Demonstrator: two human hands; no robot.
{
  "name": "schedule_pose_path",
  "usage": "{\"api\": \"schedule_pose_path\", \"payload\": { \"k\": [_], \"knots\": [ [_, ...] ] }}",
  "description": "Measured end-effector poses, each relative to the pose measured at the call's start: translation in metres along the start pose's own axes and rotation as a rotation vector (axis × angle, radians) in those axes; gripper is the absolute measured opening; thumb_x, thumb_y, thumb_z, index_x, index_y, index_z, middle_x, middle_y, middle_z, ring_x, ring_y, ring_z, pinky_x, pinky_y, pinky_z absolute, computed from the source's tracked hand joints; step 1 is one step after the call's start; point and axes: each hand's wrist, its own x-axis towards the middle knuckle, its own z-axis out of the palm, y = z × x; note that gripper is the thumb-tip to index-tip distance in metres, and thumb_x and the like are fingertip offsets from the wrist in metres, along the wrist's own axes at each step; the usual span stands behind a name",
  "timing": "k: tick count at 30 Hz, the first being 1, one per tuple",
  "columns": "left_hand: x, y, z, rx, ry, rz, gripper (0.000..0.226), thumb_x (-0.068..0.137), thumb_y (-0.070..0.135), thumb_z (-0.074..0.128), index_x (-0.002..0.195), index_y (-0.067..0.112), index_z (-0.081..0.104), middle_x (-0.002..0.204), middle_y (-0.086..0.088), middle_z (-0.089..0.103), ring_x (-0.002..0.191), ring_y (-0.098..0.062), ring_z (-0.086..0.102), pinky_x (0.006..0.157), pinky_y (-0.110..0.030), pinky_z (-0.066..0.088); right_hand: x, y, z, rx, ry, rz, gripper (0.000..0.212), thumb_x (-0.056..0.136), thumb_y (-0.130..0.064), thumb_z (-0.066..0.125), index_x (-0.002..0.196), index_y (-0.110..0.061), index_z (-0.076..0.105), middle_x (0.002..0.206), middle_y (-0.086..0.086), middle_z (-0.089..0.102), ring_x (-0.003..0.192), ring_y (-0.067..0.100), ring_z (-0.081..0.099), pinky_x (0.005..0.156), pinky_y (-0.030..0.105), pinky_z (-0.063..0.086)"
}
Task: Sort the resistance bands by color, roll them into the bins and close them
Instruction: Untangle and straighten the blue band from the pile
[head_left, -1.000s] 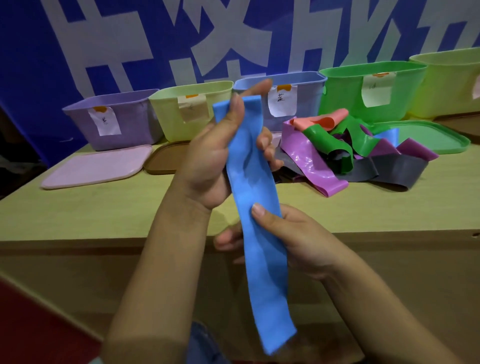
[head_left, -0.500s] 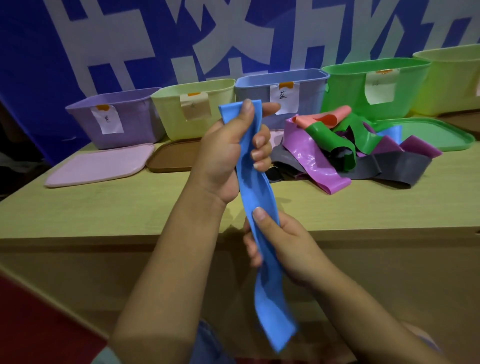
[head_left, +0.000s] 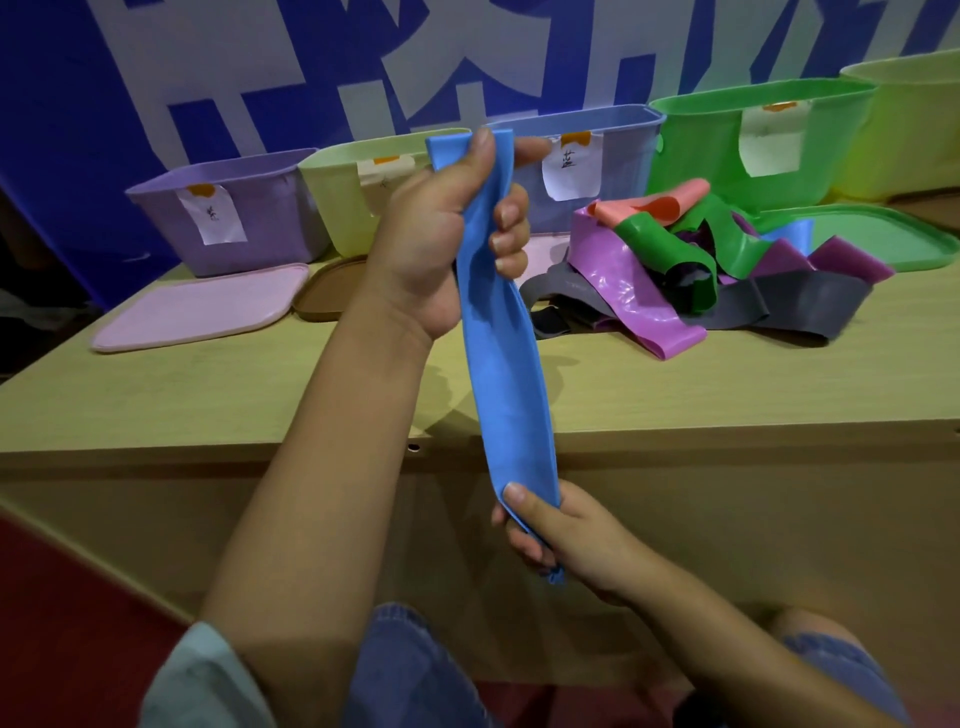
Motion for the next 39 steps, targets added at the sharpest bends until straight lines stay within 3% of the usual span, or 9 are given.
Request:
{"api": "schedule_pose_path", "payload": {
  "k": [9, 13, 18, 22, 27, 29, 31, 34, 39],
  "knots": [
    [-0.002, -0.003, -0.003, -0.034, 0.1, 0.017, 0.035, 0.104, 0.029, 0.031, 0.099, 0.009, 0.06, 0.058, 0.001, 0.05, 0.05, -0.01, 0.048, 0.049, -0.022, 0.044, -0.004, 0.003, -0.002, 0.065, -0.017, 0.02, 0.042, 0.091, -0.043, 0.045, 0.077, -0.004, 0.057, 0.06, 0.006, 0.067, 0.052, 0.017, 0.065, 0.055, 0.026, 0.053],
    [-0.009, -0.013, 0.0, -0.113, 0.086, 0.024, 0.033, 0.103, 0.027, 0.034, 0.099, 0.007, 0.059, 0.062, -0.001, 0.058, 0.057, -0.015, 0.058, 0.063, -0.03, 0.055, -0.002, 0.005, -0.014, -0.141, 0.115, 0.042, 0.049, 0.087, -0.046, 0.048, 0.095, -0.001, 0.064, 0.083, 0.005, 0.073, 0.078, 0.014, 0.069, 0.07, 0.022, 0.053],
    [-0.016, -0.029, 0.005, -0.17, 0.018, 0.0, 0.031, 0.101, 0.025, 0.033, 0.1, 0.005, 0.058, 0.065, -0.004, 0.06, 0.06, -0.017, 0.061, 0.065, -0.034, 0.057, -0.026, -0.031, -0.037, -0.396, 0.19, -0.106, 0.027, 0.085, -0.045, 0.058, 0.093, -0.021, 0.067, 0.084, -0.006, 0.068, 0.08, 0.0, 0.059, 0.073, 0.019, 0.046],
    [-0.014, -0.039, 0.01, -0.181, 0.019, -0.025, 0.031, 0.101, 0.026, 0.034, 0.099, 0.006, 0.058, 0.064, -0.003, 0.059, 0.057, -0.015, 0.059, 0.06, -0.031, 0.055, -0.052, -0.074, -0.051, -0.459, 0.291, -0.192, 0.031, 0.079, -0.042, 0.056, 0.102, -0.025, 0.069, 0.099, -0.013, 0.072, 0.097, 0.001, 0.065, 0.086, 0.016, 0.048],
    [-0.009, -0.049, 0.019, -0.202, 0.015, -0.056, 0.031, 0.099, 0.027, 0.036, 0.098, 0.005, 0.059, 0.063, -0.003, 0.058, 0.057, -0.015, 0.058, 0.061, -0.031, 0.055, -0.062, -0.134, -0.084, -0.691, 0.491, -0.254, 0.033, 0.077, -0.047, 0.055, 0.099, -0.026, 0.067, 0.089, -0.006, 0.073, 0.081, -0.002, 0.067, 0.073, 0.019, 0.054],
    [-0.008, -0.051, 0.023, -0.208, 0.005, -0.071, 0.031, 0.098, 0.027, 0.038, 0.097, 0.006, 0.059, 0.063, -0.003, 0.058, 0.057, -0.015, 0.058, 0.061, -0.031, 0.055, -0.051, -0.149, -0.111, -0.832, 0.649, -0.245, 0.022, 0.086, -0.039, 0.057, 0.103, -0.027, 0.065, 0.093, -0.011, 0.069, 0.082, -0.004, 0.063, 0.076, 0.022, 0.052],
    [-0.006, -0.052, 0.025, -0.213, 0.005, -0.08, 0.031, 0.098, 0.027, 0.038, 0.096, 0.006, 0.059, 0.062, -0.003, 0.058, 0.055, -0.015, 0.057, 0.061, -0.03, 0.055, -0.032, -0.16, -0.146, -0.919, 0.849, -0.241, 0.023, 0.091, -0.029, 0.059, 0.112, -0.02, 0.063, 0.105, -0.001, 0.067, 0.094, 0.009, 0.064, 0.084, 0.034, 0.051],
    [-0.004, -0.052, 0.027, -0.212, 0.02, -0.085, 0.031, 0.098, 0.027, 0.037, 0.095, 0.005, 0.059, 0.06, -0.003, 0.057, 0.054, -0.015, 0.056, 0.059, -0.029, 0.054, -0.005, -0.173, -0.199, -1.082, 1.037, -0.154, 0.031, 0.091, -0.026, 0.059, 0.121, -0.016, 0.059, 0.12, 0.014, 0.061, 0.107, 0.026, 0.06, 0.088, 0.034, 0.045],
    [-0.002, -0.054, 0.022, -0.22, 0.016, -0.092, 0.032, 0.087, 0.031, 0.046, 0.098, 0.005, 0.061, 0.06, -0.003, 0.055, 0.052, -0.014, 0.053, 0.055, -0.026, 0.051, 0.019, -0.18, -0.245, -1.256, 0.981, 0.193, 0.039, 0.092, -0.025, 0.058, 0.128, -0.01, 0.054, 0.126, 0.02, 0.057, 0.112, 0.036, 0.053, 0.089, 0.036, 0.042]
  ]
}}
